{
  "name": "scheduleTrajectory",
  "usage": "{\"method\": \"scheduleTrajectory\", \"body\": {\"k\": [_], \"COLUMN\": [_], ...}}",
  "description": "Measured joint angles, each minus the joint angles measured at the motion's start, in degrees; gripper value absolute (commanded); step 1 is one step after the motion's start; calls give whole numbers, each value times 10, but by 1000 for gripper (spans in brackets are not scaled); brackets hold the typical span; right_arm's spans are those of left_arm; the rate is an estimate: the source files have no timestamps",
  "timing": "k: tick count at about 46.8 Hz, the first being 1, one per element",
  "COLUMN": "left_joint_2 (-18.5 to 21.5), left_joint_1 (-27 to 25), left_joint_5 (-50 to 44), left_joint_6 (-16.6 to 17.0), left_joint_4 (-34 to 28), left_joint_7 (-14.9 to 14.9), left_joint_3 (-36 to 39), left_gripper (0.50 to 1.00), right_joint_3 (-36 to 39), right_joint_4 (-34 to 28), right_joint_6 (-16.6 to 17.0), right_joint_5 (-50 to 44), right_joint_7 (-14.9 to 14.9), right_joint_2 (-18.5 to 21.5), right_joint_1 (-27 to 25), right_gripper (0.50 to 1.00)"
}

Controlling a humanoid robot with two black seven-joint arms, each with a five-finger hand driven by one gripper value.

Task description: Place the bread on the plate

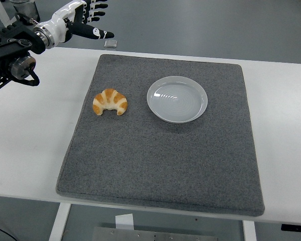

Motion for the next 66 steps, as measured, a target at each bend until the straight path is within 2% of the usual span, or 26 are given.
{"method": "scheduleTrajectory", "body": {"k": [6, 11, 19, 25, 34, 41, 49, 66], "left_joint_2": [27, 57, 63, 61, 44, 38, 35, 30], "left_joint_1": [-18, -56, -118, -148, -153, -130, -107, -71], "left_joint_5": [85, 166, 281, 334, 335, 316, 276, 267], "left_joint_6": [-7, -13, -15, -14, -30, -47, -49, -41], "left_joint_4": [-40, -75, -104, -106, -109, -109, -108, -103], "left_joint_7": [-1, -6, -18, -26, -19, -13, 5, 33], "left_joint_3": [37, 96, 194, 225, 227, 228, 229, 228], "left_gripper": [990, 988, 984, 984, 986, 984, 984, 971], "right_joint_3": [0, 0, 0, 0, 0, 0, 0, 0], "right_joint_4": [0, 0, 0, 0, 0, 0, 0, 0], "right_joint_6": [0, 0, 0, 0, 0, 0, 0, 0], "right_joint_5": [0, 0, 0, 0, 0, 0, 0, 0], "right_joint_7": [0, 0, 0, 0, 0, 0, 0, 0], "right_joint_2": [0, 0, 0, 0, 0, 0, 0, 0], "right_joint_1": [0, 0, 0, 0, 0, 0, 0, 0], "right_gripper": [952, 952, 952, 952, 952, 952, 952, 952]}}
